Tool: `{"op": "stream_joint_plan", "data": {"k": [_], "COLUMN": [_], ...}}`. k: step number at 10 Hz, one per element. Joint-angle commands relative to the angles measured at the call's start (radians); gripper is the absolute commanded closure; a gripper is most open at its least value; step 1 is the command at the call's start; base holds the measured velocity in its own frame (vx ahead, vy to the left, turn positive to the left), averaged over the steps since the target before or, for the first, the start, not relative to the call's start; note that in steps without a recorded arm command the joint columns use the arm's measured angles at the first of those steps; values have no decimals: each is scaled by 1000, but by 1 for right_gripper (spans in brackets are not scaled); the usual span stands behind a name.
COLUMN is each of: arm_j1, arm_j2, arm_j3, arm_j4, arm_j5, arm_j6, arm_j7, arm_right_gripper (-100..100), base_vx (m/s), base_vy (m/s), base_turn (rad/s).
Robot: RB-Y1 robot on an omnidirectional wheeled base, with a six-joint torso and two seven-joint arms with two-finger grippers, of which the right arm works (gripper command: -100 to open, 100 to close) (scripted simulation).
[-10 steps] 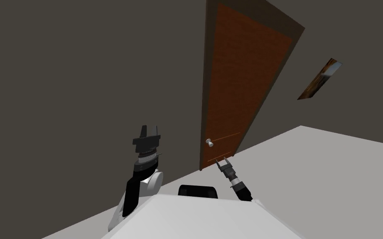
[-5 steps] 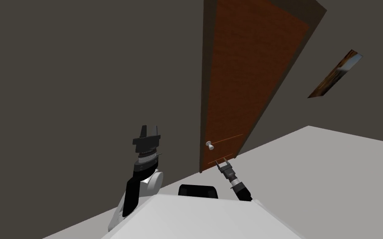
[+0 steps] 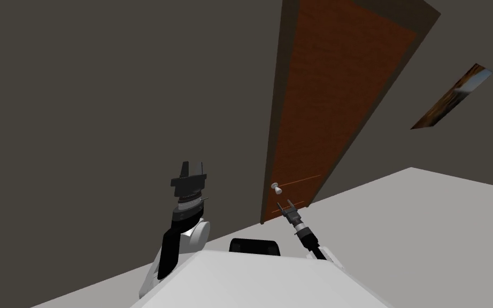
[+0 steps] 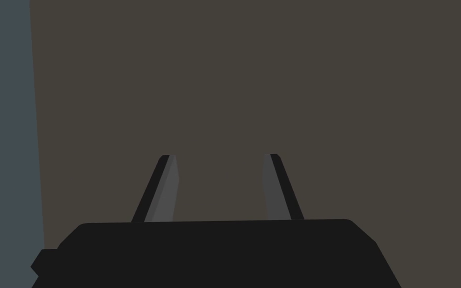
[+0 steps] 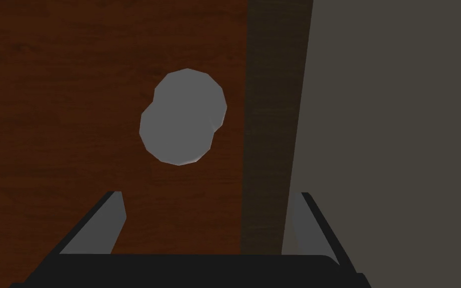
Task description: Pull the door open
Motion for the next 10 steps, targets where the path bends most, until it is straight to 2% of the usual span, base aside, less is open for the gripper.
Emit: {"op": "stream_joint_plan", "data": {"k": [1,2,3,5,6,9,10], "arm_j1": [-48,-76,-76,-129,-129,-195,-192], "arm_j2": [-5,-9,-9,-14,-14,-20,-20], "arm_j3": [-2,-2,-2,-1,-1,4,-1], "arm_j4": [50,84,92,152,152,224,235], "arm_j5": [-23,-37,-37,-63,-63,-96,-90], "arm_j6": [3,5,5,8,8,14,1], "arm_j7": [15,23,23,39,39,60,60], "arm_right_gripper": [-100,-100,-100,-100,-100,-100,-100], "base_vx": [48,61,51,55,47,57,35], "base_vy": [42,23,7,-9,-21,-31,-28], "base_turn": [90,93,25,65,31,50,25]}}
